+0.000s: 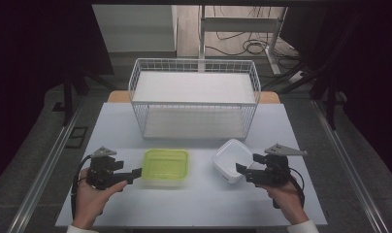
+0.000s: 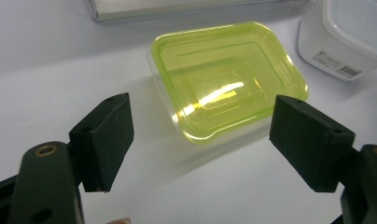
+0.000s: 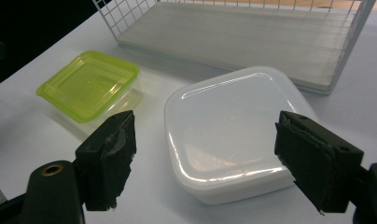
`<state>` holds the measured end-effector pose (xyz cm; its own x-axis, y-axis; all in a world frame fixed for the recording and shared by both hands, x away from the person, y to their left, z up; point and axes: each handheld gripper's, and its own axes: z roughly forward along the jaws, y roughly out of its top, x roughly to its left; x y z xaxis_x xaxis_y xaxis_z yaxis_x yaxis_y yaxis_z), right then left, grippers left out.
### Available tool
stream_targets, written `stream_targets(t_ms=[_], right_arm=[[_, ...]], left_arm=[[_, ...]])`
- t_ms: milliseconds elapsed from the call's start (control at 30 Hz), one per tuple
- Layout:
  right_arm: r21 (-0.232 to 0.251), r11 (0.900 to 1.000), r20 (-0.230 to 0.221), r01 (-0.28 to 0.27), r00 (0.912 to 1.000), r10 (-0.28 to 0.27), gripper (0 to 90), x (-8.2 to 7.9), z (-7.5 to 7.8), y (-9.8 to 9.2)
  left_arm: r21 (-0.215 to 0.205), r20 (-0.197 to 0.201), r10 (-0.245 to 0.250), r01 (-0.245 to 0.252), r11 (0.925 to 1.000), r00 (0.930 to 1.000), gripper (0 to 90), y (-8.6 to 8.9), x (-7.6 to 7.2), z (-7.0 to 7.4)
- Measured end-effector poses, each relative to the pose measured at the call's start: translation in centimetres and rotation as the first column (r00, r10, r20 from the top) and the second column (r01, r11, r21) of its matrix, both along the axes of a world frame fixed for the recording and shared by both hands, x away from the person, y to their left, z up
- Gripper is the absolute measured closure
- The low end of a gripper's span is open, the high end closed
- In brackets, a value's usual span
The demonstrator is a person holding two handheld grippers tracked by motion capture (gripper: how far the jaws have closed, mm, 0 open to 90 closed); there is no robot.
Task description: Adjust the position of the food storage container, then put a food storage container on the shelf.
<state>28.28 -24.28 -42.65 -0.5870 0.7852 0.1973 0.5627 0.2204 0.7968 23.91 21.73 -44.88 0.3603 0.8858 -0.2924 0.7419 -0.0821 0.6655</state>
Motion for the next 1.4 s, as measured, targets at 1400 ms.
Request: stream_targets(t_ms=[1400], right_arm=[[0.014,0.996,-0.248,-0.088,0.9646,0.088,37.0,3.9,-3.4,14.5]], left_arm=[[-0.218,-0.173,-0.039,0.000,0.9760,0.9842,32.1,2.2,6.2,-3.9]])
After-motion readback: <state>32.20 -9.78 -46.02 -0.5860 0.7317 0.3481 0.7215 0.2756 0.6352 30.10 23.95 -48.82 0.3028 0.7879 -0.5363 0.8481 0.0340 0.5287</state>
